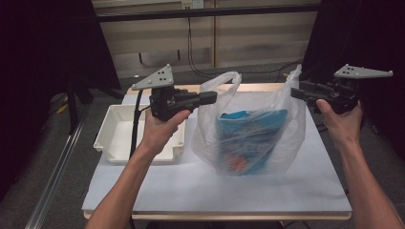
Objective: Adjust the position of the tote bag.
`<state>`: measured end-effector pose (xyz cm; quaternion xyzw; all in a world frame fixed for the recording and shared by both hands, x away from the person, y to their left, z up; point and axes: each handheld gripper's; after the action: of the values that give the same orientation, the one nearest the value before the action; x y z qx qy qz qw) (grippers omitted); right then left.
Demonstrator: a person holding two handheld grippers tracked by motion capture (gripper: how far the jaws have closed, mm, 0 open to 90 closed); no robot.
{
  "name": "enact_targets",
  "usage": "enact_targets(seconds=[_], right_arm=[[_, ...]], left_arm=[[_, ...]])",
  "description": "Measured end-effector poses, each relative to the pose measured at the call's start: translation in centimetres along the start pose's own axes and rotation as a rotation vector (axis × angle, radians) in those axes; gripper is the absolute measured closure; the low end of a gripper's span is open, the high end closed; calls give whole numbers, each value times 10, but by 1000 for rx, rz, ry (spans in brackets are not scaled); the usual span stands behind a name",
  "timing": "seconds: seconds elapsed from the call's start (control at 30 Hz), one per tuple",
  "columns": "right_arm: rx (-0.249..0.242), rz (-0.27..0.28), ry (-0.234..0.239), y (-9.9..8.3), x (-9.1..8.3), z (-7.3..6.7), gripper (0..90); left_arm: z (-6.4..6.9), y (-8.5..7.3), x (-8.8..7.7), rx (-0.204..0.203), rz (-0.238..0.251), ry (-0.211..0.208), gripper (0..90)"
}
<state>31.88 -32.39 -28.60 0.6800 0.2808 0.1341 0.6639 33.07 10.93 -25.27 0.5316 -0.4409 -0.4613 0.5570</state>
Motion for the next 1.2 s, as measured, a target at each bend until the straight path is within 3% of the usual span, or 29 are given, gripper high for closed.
enact_targets(seconds=[0.13, 0.3, 0.43, 0.67, 0.77, 1.03, 1.2], right_arm=[[-11, 15, 1, 7, -4, -8, 465], [-28, 37, 2, 16, -8, -17, 403], [-47, 38, -3, 22, -10, -25, 370], [-47, 44, -38, 28, -11, -25, 299], [-31, 35, -64, 28, -8, -24, 270], [-3, 26, -56, 28, 13, -20, 243], [22, 15, -84, 27, 31, -19, 170]], left_arm=[[14, 0, -9, 15, 22, -18, 900], [30, -2, -17, 50, 17, -29, 900], [41, -7, -23, 51, 11, -36, 900], [61, -18, -34, 59, 3, -71, 900], [68, -23, -37, 47, -4, -105, 900], [83, -33, -47, 62, -41, -115, 900], [91, -45, -52, 65, -82, -138, 900]])
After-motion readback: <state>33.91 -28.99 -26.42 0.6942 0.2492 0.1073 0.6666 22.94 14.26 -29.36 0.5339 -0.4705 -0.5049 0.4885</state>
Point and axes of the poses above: each handheld gripper's, and its own axes: x roughly forward along the jaws, y roughly out of its top, z roughly to its right, and after that the axes turned 7 degrees about z, right-handed
